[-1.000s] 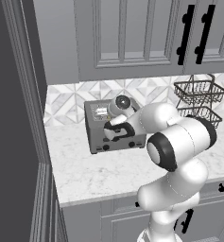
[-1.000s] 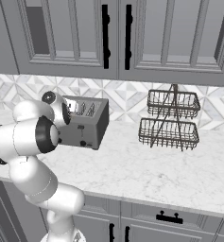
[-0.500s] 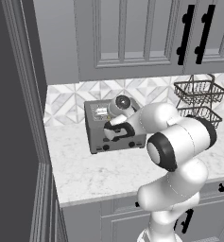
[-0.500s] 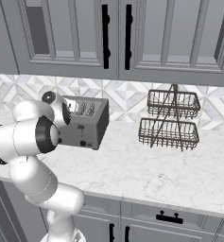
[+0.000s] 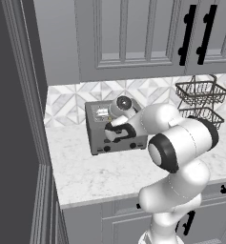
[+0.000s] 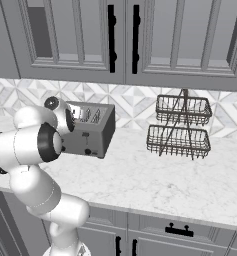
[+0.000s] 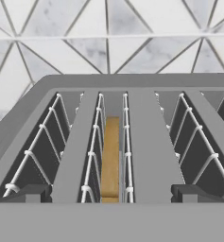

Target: Start the toaster. Once the lever pops up, take the bread to the plate on the dining counter.

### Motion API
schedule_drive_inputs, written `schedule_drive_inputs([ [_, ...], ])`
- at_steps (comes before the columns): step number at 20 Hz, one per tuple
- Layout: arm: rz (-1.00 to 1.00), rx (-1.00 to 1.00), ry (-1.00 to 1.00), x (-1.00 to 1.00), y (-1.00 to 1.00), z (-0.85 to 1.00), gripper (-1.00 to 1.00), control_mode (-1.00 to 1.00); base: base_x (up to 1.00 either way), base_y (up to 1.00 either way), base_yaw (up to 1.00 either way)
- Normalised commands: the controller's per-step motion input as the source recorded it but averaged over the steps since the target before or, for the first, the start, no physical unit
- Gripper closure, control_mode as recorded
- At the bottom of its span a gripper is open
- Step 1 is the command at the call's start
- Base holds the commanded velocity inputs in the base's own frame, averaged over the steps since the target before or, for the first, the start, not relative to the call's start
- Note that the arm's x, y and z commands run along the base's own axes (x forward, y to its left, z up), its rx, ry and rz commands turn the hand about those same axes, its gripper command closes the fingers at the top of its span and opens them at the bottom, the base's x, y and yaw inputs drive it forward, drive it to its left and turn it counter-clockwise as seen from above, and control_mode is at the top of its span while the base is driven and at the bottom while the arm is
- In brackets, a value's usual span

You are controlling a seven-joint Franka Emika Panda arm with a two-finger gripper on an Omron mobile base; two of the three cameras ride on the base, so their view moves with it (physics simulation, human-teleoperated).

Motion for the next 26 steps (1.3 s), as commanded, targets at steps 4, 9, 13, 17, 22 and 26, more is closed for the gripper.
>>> schedule_drive_inputs([
  [4,0.00,0.00,0.00,0.00,0.00,0.00,-1.00,-1.00,0.00,0.00,0.00],
  [9,0.00,0.00,0.00,0.00,0.00,0.00,-1.00,-1.00,0.00,0.00,0.00],
  [13,0.00,0.00,0.00,0.00,0.00,0.00,-1.00,-1.00,0.00,0.00,0.00],
  [17,0.00,0.00,0.00,0.00,0.00,0.00,-1.00,-1.00,0.00,0.00,0.00],
  [22,0.00,0.00,0.00,0.00,0.00,0.00,-1.00,-1.00,0.00,0.00,0.00],
  [26,0.00,0.00,0.00,0.00,0.00,0.00,-1.00,-1.00,0.00,0.00,0.00],
])
